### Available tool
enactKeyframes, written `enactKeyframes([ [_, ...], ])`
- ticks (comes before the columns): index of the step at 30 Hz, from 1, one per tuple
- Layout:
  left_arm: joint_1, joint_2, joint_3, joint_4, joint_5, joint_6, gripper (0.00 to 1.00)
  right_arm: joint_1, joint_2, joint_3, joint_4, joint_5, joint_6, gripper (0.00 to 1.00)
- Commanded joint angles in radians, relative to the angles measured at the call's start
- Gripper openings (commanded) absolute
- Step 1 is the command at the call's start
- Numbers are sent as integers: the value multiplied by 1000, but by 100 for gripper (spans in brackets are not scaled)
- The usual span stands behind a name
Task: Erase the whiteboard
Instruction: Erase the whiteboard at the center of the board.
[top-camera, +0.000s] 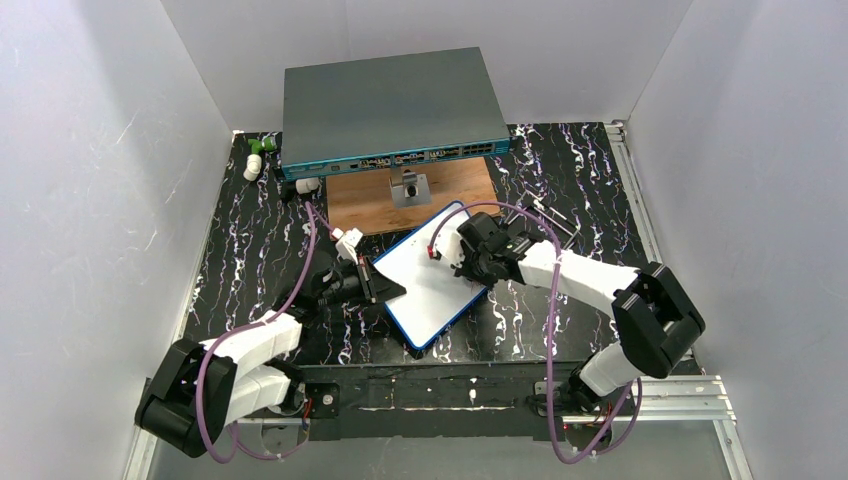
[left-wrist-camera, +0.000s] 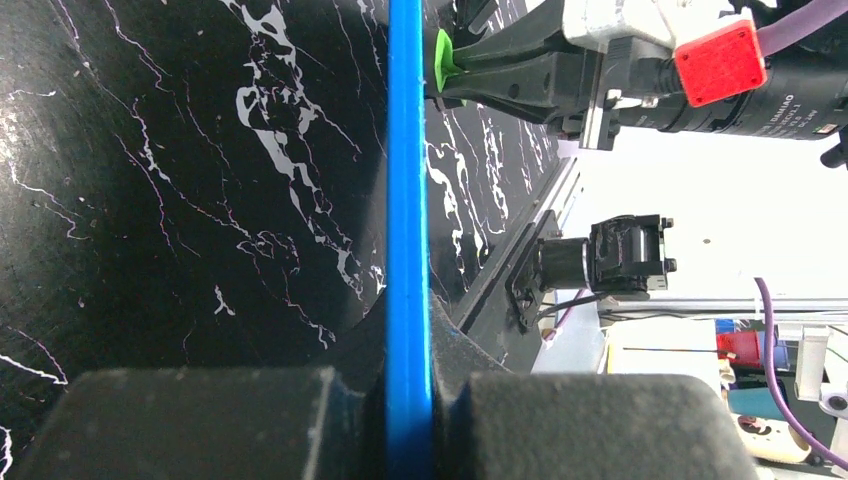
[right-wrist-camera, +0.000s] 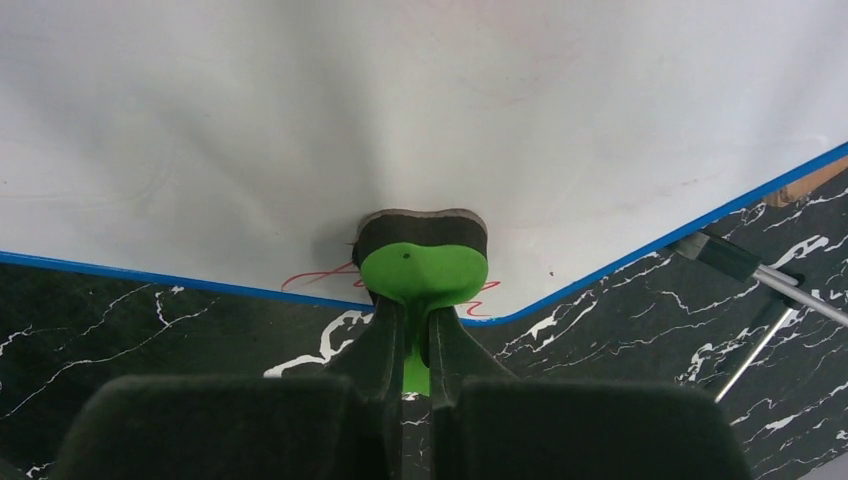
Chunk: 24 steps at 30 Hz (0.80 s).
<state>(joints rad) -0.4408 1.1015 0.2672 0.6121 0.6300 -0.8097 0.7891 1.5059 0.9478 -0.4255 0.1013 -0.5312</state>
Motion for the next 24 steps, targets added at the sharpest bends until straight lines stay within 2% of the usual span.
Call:
enactKeyframes([
  [1,-9,-31,-8,52,62,0,0,10,40,11,-26,-25,20,1],
  [8,-9,-23,-14,59,60,0,0,151,-1,-21,-54,-94,-22,1],
  [11,-9,-34,-11,34,57,13,0,165,-15,-36,-52,-111,-37,1],
  [19,-9,-35,-8,16,71,30,0,-10,-2,-21,10,37,-12,1],
  [24,-9,-19,-10,22,77,36,0,-31,20,-16,-7,10,-12,1],
])
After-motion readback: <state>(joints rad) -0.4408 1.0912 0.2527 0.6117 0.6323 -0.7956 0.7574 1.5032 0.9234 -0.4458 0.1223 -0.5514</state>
